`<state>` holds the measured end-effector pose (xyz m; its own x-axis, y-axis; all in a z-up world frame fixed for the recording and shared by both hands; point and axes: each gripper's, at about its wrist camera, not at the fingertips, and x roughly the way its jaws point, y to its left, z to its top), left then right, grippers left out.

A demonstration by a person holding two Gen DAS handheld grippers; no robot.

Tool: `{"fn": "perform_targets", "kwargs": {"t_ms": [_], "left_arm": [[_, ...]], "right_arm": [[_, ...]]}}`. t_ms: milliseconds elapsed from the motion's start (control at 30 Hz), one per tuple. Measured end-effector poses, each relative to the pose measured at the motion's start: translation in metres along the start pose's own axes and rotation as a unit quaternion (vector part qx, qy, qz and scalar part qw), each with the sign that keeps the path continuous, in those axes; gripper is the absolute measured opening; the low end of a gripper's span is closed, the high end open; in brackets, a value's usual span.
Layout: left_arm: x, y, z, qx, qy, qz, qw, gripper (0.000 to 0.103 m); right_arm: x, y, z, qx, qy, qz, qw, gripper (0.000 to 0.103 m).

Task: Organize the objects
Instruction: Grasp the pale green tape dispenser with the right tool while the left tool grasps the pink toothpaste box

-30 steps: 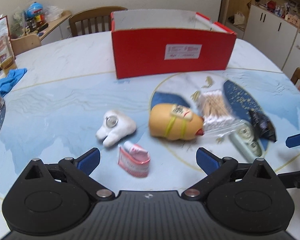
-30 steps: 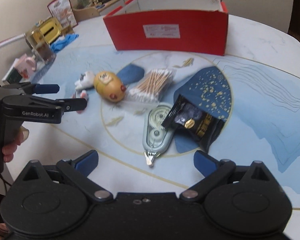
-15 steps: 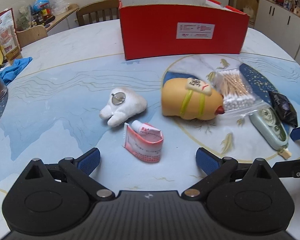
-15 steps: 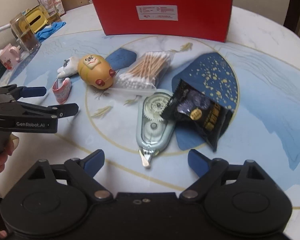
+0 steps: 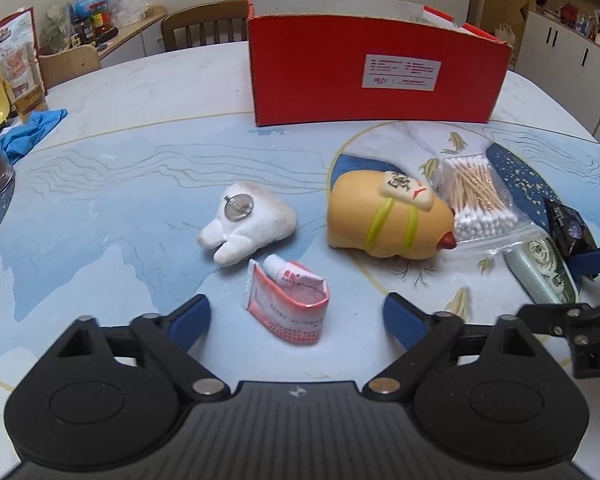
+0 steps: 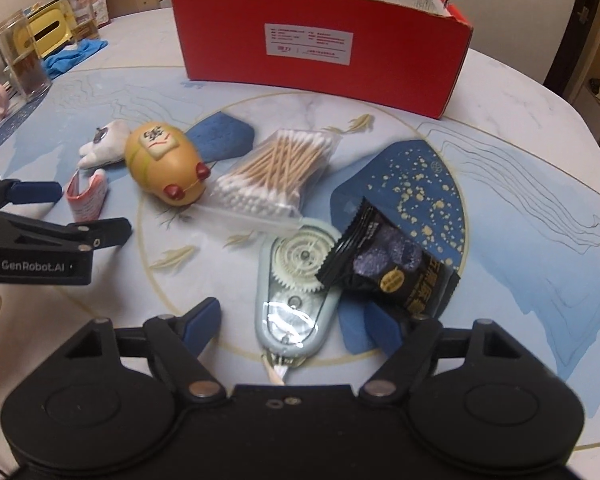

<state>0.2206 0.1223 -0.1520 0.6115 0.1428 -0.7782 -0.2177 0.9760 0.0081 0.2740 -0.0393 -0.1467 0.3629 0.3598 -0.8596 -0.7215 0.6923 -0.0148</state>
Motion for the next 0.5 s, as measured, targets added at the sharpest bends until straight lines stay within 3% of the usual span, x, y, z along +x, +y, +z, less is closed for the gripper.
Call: {"fn": "perform_targets", "kwargs": {"t_ms": [100, 300, 500], "left_arm": [[-0.003, -0.003, 0.003, 0.003, -0.002, -0.002, 1.0, 0.068], [-0.006, -0.001, 0.003, -0.004, -0.004, -0.004, 1.0, 0.042], [-0.009, 0.006, 0.006, -0.014, 0.005, -0.018, 0.9997, 0.033]], "right_arm": [[0.001, 0.001, 0.003, 0.007, -0.002, -0.005, 1.0, 0.069], [-0.001, 0.005, 0.006, 0.007, -0.006, -0.009, 1.0, 0.048], [-0.003, 0.008, 0.007, 0.001, 0.001, -0.001, 1.0, 0.046]]}}
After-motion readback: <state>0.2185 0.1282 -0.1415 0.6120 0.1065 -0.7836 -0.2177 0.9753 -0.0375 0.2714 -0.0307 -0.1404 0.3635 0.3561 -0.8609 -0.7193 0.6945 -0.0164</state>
